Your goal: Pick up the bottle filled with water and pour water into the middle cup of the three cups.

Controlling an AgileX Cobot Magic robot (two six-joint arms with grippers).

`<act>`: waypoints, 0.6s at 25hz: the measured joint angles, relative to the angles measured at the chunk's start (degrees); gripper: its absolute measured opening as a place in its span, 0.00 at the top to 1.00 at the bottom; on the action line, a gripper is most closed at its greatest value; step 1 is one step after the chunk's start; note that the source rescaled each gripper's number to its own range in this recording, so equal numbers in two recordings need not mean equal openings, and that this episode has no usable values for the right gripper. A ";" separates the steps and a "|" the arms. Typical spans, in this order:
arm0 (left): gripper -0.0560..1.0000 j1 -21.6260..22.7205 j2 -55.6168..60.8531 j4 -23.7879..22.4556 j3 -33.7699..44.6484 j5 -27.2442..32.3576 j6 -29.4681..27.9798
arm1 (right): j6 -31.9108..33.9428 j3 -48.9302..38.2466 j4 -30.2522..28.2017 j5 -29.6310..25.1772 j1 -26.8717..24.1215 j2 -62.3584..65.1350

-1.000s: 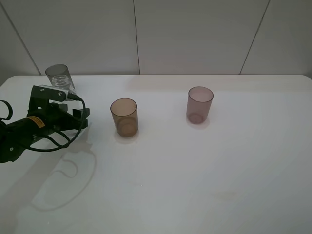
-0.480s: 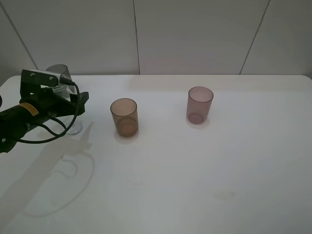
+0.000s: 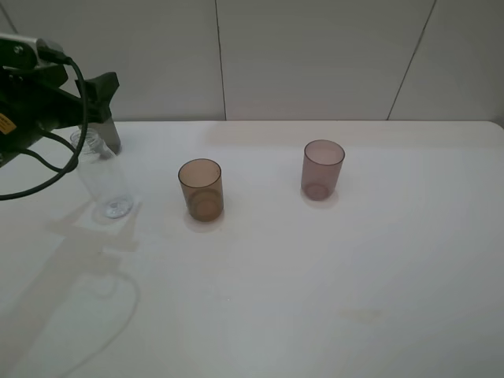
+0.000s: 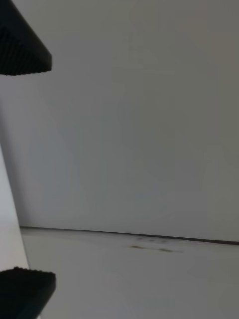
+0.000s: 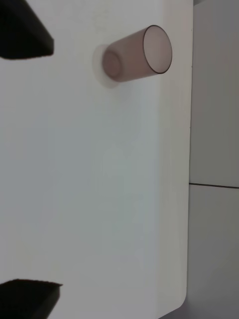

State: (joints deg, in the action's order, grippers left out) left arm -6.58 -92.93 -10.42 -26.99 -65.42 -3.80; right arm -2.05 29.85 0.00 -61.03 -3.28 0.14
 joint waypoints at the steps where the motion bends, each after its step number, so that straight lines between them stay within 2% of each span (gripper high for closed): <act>1: 0.02 0.00 2.55 0.00 0.00 1.69 -0.76 | 0.00 0.00 0.00 0.00 0.00 0.00; 5: 0.02 0.00 13.92 0.30 0.00 13.28 -4.23 | 0.00 0.00 -0.34 0.00 0.00 0.00; 8: 0.02 0.00 23.94 2.37 -0.18 26.90 -5.50 | 0.00 0.00 -0.34 0.00 0.00 0.00; 11: 0.02 0.00 34.07 4.95 -2.05 45.25 -5.50 | 0.00 0.00 -0.34 0.00 0.00 0.00; 15: 0.02 0.00 45.98 5.57 -6.59 70.31 -5.45 | 0.00 0.00 -0.34 0.00 0.00 0.00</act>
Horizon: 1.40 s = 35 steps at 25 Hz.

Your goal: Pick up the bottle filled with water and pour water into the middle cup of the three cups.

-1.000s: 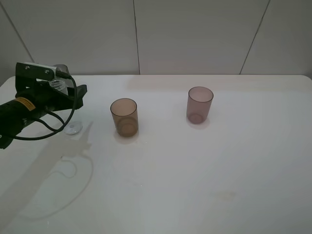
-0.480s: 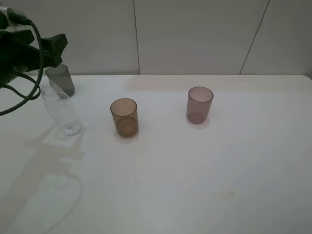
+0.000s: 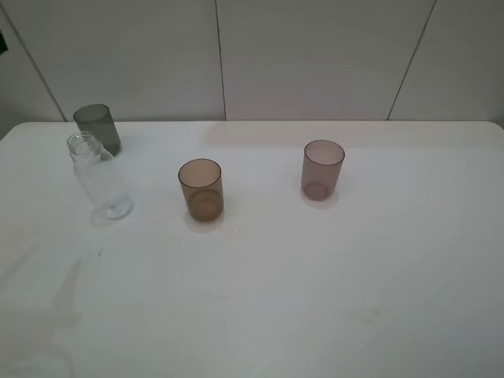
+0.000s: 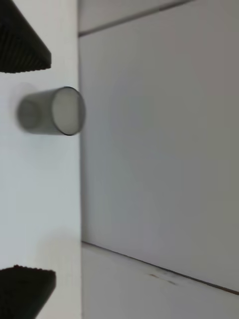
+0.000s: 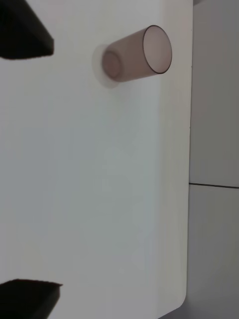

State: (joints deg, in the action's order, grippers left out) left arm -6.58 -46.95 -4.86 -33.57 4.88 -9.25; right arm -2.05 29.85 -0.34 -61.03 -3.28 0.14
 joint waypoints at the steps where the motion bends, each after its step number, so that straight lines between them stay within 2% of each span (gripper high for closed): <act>1: 0.02 0.00 2.64 0.28 -1.25 5.13 -0.06 | 0.00 0.00 0.00 0.00 0.00 0.00; 3: 0.02 0.00 7.19 0.90 -3.13 16.33 -0.19 | 0.00 0.00 0.00 0.00 0.00 0.00; 7: 0.02 0.00 15.81 1.73 -5.48 33.43 -0.14 | 0.00 0.00 0.00 0.00 0.00 0.00; 10: 0.02 0.00 21.82 1.73 -5.59 42.08 0.78 | 0.00 0.00 0.00 0.00 0.00 0.00; 13: 0.02 0.00 26.58 2.90 -5.72 47.89 1.36 | 0.00 0.00 0.00 0.00 0.00 0.00; 19: 0.02 0.00 31.49 7.60 -5.77 54.86 6.95 | 0.00 0.00 0.00 0.00 0.00 0.00; 22: 0.02 0.00 34.36 8.36 -5.77 56.81 9.25 | 0.00 0.00 0.00 0.00 0.00 0.00; 29: 0.02 0.00 46.08 8.69 1.27 57.73 10.02 | 0.00 0.00 0.00 0.00 0.00 0.00; 35: 0.02 0.00 47.31 8.78 3.93 57.21 10.76 | 0.00 0.00 0.00 0.00 0.00 0.00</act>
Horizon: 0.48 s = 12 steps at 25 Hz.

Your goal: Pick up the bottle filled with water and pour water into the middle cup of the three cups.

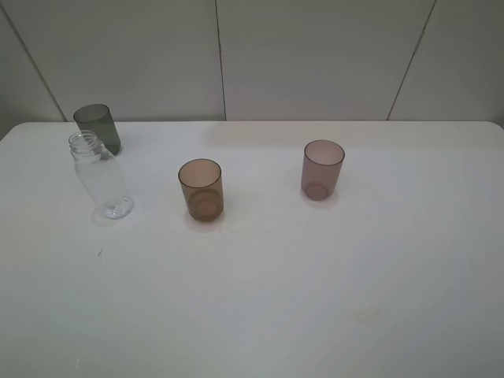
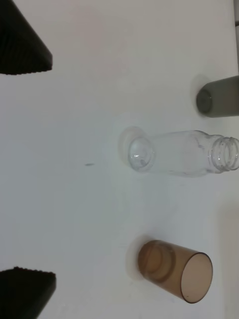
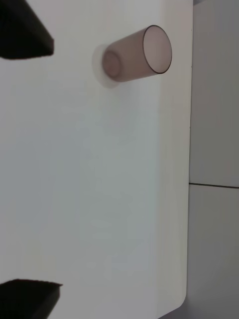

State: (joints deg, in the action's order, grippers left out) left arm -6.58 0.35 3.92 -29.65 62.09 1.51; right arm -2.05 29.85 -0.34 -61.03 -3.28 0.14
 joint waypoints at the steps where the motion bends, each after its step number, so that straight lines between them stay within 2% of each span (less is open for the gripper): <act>1: 0.02 0.00 0.00 0.02 0.34 -0.39 0.00 | 0.00 0.00 0.34 0.00 0.00 0.00; 12: 0.02 0.00 0.00 0.13 0.67 -1.04 0.04 | 0.00 0.00 0.00 0.00 0.00 0.00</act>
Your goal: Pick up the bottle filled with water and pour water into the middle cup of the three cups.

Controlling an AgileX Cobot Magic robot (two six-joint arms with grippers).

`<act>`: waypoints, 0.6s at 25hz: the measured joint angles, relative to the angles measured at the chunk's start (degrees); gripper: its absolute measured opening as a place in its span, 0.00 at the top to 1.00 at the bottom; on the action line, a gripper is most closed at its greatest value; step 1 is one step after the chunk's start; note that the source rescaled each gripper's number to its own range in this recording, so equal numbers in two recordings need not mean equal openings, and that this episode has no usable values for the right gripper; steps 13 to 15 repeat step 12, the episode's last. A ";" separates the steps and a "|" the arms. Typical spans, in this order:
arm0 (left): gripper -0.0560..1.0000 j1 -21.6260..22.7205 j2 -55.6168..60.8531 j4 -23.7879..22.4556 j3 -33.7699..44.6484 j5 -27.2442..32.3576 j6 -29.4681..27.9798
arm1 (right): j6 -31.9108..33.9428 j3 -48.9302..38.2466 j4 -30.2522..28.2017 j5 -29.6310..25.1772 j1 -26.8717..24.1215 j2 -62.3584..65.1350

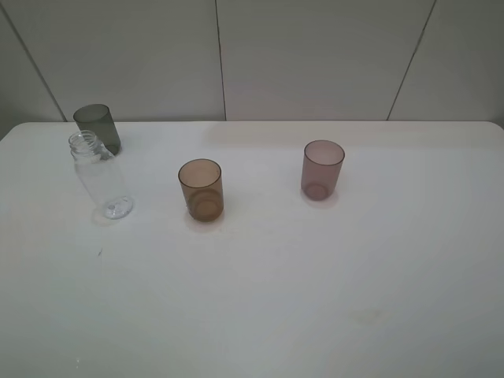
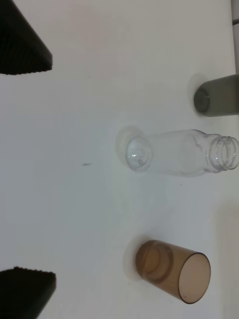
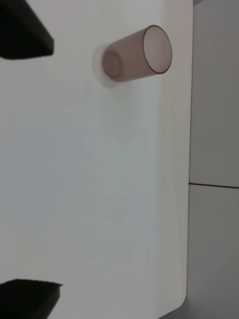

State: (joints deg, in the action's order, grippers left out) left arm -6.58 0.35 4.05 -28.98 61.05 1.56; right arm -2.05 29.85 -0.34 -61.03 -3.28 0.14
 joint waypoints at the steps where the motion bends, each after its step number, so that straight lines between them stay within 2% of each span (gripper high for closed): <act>1: 0.02 0.00 0.00 0.00 0.00 0.00 0.00 | 0.00 0.00 0.00 0.00 0.00 0.00; 6: 0.02 0.44 0.00 0.00 0.05 0.00 0.00 | 0.00 0.00 0.00 0.00 0.00 0.00; 11: 0.02 3.58 0.00 0.04 0.12 -0.05 0.00 | 0.00 0.00 0.00 0.00 0.00 0.00; 15: 0.02 3.80 0.00 0.04 0.12 -0.05 0.00 | 0.00 0.00 0.00 0.00 0.00 0.00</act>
